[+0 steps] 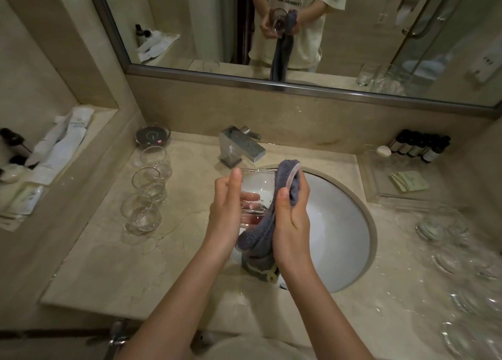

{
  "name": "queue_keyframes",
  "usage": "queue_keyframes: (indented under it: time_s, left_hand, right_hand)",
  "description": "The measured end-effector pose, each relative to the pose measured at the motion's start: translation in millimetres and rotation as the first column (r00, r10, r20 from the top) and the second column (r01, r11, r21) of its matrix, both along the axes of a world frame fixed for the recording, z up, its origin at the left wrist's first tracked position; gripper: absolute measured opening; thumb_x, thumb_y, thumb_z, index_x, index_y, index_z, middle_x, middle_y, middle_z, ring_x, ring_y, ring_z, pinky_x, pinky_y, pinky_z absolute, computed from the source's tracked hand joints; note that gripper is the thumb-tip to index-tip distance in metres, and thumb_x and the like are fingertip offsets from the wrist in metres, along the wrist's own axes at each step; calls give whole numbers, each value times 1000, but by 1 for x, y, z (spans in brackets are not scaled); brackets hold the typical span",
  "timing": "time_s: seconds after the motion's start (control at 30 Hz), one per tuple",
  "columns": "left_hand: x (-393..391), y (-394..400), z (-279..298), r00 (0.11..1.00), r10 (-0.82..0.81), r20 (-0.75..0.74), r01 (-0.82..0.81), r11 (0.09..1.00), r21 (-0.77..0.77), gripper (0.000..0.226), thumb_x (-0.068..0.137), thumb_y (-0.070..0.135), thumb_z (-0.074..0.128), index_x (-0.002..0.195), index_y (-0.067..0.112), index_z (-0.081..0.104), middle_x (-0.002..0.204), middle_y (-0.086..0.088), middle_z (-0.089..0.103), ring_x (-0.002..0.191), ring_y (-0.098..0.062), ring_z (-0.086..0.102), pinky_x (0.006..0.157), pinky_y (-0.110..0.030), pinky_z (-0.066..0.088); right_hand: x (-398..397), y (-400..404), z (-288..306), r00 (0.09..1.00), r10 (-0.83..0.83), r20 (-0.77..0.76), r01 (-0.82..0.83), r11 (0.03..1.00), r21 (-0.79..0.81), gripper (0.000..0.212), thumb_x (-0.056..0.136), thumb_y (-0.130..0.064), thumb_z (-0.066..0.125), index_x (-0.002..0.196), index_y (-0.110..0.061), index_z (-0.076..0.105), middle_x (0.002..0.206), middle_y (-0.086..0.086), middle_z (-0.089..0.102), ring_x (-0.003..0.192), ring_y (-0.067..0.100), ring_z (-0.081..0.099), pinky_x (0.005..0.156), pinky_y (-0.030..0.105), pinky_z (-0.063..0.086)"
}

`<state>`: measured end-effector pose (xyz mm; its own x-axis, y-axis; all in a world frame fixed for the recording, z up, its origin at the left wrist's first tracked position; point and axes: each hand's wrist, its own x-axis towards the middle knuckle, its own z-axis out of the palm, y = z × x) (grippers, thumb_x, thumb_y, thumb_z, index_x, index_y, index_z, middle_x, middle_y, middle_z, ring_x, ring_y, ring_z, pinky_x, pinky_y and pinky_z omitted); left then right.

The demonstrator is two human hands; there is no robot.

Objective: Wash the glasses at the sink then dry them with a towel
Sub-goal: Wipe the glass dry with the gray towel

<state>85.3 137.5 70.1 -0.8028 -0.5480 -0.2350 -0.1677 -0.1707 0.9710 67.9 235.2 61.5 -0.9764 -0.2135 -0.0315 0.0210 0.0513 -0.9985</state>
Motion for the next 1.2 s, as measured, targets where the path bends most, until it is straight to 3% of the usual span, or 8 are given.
queue_keyframes:
  time_s: [0.1, 0.23, 0.37, 0.53, 0.77, 0.9, 1.0, 1.2]
  left_hand:
    - [3, 0, 0, 991, -129, -43, 131, 991, 35, 68, 63, 50, 82, 110, 24, 41, 86, 0, 67, 73, -3, 68, 60, -17, 51]
    - [3, -7, -4, 966, -255, -53, 258, 965, 50, 82, 49, 27, 93, 114, 25, 43, 98, -4, 68, 73, -8, 69, 59, -20, 52]
    - [2, -18, -10, 956, -284, -76, 292, 949, 123, 75, 44, 42, 86, 114, 33, 63, 109, -2, 60, 95, -25, 65, 76, -35, 50]
    - [3, -31, -9, 959, -253, -125, 275, 938, 212, 62, 61, 22, 85, 115, 22, 55, 102, -6, 68, 72, -13, 66, 56, -26, 51]
    - [-12, -34, 7, 991, -91, -94, 111, 964, 240, 47, 78, 59, 46, 89, 14, 60, 85, -9, 66, 66, -15, 64, 55, -27, 52]
    - [-18, -36, 15, 983, -183, -29, 185, 981, 56, 50, 100, 46, 36, 70, 14, 60, 58, 3, 65, 53, -10, 62, 55, -23, 47]
    - [-25, -38, 21, 963, -269, -10, 265, 954, -141, 42, 95, 45, 51, 73, 10, 62, 66, 0, 66, 61, -13, 62, 65, -29, 46]
    - [-27, -35, 24, 945, -309, -103, 235, 867, -439, 39, 81, 42, 52, 72, 4, 58, 73, -16, 63, 66, -11, 59, 68, -30, 43]
  right_hand:
    - [-4, 0, -2, 1000, -16, 1, 16, 1000, -24, 46, 101, -36, 35, 145, -42, 23, 115, -34, 48, 95, -26, 50, 78, 3, 40]
    - [-7, 7, -3, 997, -31, 73, 37, 996, -81, 40, 102, -36, 34, 141, -40, 26, 127, -14, 51, 109, -7, 53, 87, 11, 45]
    - [-13, 17, 1, 997, -62, 47, 66, 993, -95, 19, 100, -37, 42, 115, -48, 39, 128, -14, 52, 116, 5, 53, 102, 33, 45]
    - [-22, 32, 12, 983, -14, -180, 1, 997, -72, 31, 89, -33, 53, 120, -33, 56, 118, -18, 63, 114, 0, 57, 97, 20, 45]
    - [-19, 31, 13, 934, 206, -293, -183, 978, 102, 35, 84, -37, 65, 118, -39, 60, 114, -21, 67, 109, -3, 61, 89, 14, 45]
    - [-15, 23, 10, 890, 344, -298, -273, 928, 255, 49, 68, -53, 71, 116, -48, 58, 111, -37, 61, 110, -12, 56, 91, 7, 40]
    - [-13, 16, 4, 849, 418, -325, -290, 881, 374, 66, 64, -53, 76, 125, -37, 60, 116, -39, 53, 109, -24, 48, 90, 1, 35]
    - [-20, 20, 13, 870, 492, -18, -492, 870, 34, 43, 71, -12, 78, 109, -30, 68, 92, -19, 71, 91, -1, 65, 82, 12, 45]
